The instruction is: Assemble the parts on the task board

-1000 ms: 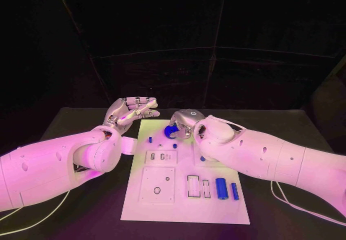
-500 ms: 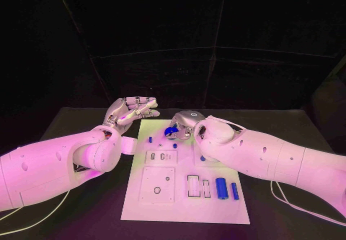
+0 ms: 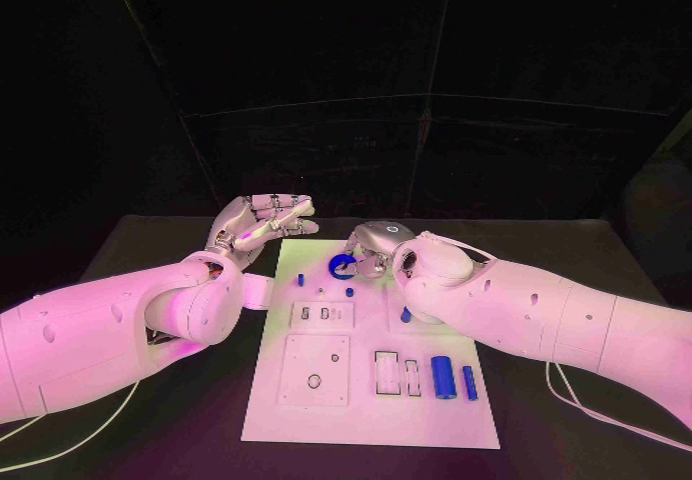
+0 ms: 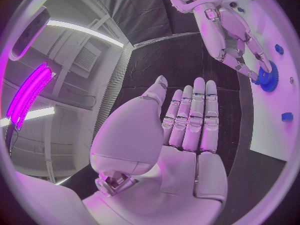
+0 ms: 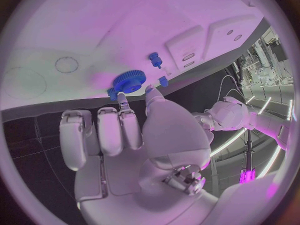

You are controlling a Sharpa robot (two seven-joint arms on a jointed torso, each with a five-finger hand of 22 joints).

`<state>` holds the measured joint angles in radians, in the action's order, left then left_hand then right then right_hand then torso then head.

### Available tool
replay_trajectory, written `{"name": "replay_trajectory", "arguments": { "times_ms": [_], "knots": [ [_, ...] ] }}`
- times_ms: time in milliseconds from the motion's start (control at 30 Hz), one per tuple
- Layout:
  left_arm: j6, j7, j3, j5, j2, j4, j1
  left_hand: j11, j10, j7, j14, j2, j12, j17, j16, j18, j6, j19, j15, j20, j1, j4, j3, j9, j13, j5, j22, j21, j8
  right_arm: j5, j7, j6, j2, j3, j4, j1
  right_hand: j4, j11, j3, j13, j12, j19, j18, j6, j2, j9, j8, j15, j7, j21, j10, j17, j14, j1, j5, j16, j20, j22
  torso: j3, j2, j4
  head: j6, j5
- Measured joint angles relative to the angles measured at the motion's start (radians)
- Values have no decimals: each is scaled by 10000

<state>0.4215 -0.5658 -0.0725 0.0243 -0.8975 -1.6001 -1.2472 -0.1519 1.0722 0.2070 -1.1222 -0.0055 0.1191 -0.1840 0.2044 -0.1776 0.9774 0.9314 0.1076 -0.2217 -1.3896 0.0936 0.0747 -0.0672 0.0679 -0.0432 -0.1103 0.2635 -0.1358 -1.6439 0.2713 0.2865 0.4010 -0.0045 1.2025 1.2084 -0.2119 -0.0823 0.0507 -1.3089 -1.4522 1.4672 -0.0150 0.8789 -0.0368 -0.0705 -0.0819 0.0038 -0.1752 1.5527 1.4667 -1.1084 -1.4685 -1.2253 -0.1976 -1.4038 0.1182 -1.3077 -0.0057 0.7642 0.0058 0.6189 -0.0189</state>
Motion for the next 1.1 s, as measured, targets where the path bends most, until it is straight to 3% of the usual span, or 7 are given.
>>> {"name": "replay_trajectory", "arguments": {
  "times_ms": [167,300,433,600,800,933,1100],
  "knots": [
    [-6,4,0,0,-14,22,0,0,0,0,0,0,0,1,0,0,0,0,0,0,0,0,0,0,1,0,-1,0,0,184,-389,836,362,0,253,-3,86,0,75,0,0,0,0,-87,-20,19,95,3,-25,0,0,11,3,-268,0,0,0,-4,3,-3,0,-31,2],
    [-10,9,0,0,-48,43,0,0,0,0,0,0,0,-4,-39,1,0,0,0,0,0,-27,28,5,1,0,-1,0,0,610,-1069,1425,1026,0,837,-3,281,0,80,0,0,0,0,-93,-40,18,95,34,-19,0,0,113,35,-612,0,0,0,-3,4,-14,-9,-57,8],
    [-22,13,0,0,-66,39,0,0,0,0,0,0,0,-8,-39,0,0,0,0,0,0,-56,-1,8,1,0,10,-40,38,1429,-1831,1597,2123,-1,1557,0,926,0,-125,-3,39,0,0,218,7,-25,45,35,37,0,0,360,35,-1455,147,78,0,-3,4,-28,-38,-84,25],
    [-46,16,0,0,-75,28,0,0,0,0,0,47,0,-20,-39,1,0,0,0,0,-47,-83,26,8,2,0,10,-40,38,2565,-2514,1521,3265,-6,1913,5,1347,0,-208,-12,40,0,0,373,118,-32,44,35,91,0,0,435,35,-1825,169,120,-1,-2,1,-48,-98,-124,39],
    [-86,16,-1,0,-45,47,0,0,0,0,0,47,-48,-20,-39,1,0,0,0,0,-47,-83,26,7,2,0,10,-40,38,3775,-3253,1266,4280,-9,1794,8,1584,0,-215,-8,40,0,0,404,223,-31,44,35,59,0,0,453,35,-1953,169,127,0,-2,26,-71,-176,-180,114],
    [-114,17,-6,0,26,101,0,-36,35,0,0,47,-48,-31,-39,2,0,0,0,0,-47,-111,55,7,2,0,21,-40,38,4180,-3613,1089,4452,-11,1534,8,1646,0,-227,-4,40,0,0,404,243,-16,44,35,59,0,-1,461,35,-1980,165,127,0,-1,41,-71,-175,-200,249],
    [-152,19,-16,-2,108,179,6,-35,35,0,0,47,-48,-30,-39,1,0,0,0,0,-47,-111,55,7,2,0,20,-40,37,4428,-3919,882,4426,-13,1131,1,1798,0,-259,-13,37,0,0,404,245,-5,44,35,59,0,0,474,35,-2107,116,127,0,-1,53,-59,-163,-196,301]
  ]
}}
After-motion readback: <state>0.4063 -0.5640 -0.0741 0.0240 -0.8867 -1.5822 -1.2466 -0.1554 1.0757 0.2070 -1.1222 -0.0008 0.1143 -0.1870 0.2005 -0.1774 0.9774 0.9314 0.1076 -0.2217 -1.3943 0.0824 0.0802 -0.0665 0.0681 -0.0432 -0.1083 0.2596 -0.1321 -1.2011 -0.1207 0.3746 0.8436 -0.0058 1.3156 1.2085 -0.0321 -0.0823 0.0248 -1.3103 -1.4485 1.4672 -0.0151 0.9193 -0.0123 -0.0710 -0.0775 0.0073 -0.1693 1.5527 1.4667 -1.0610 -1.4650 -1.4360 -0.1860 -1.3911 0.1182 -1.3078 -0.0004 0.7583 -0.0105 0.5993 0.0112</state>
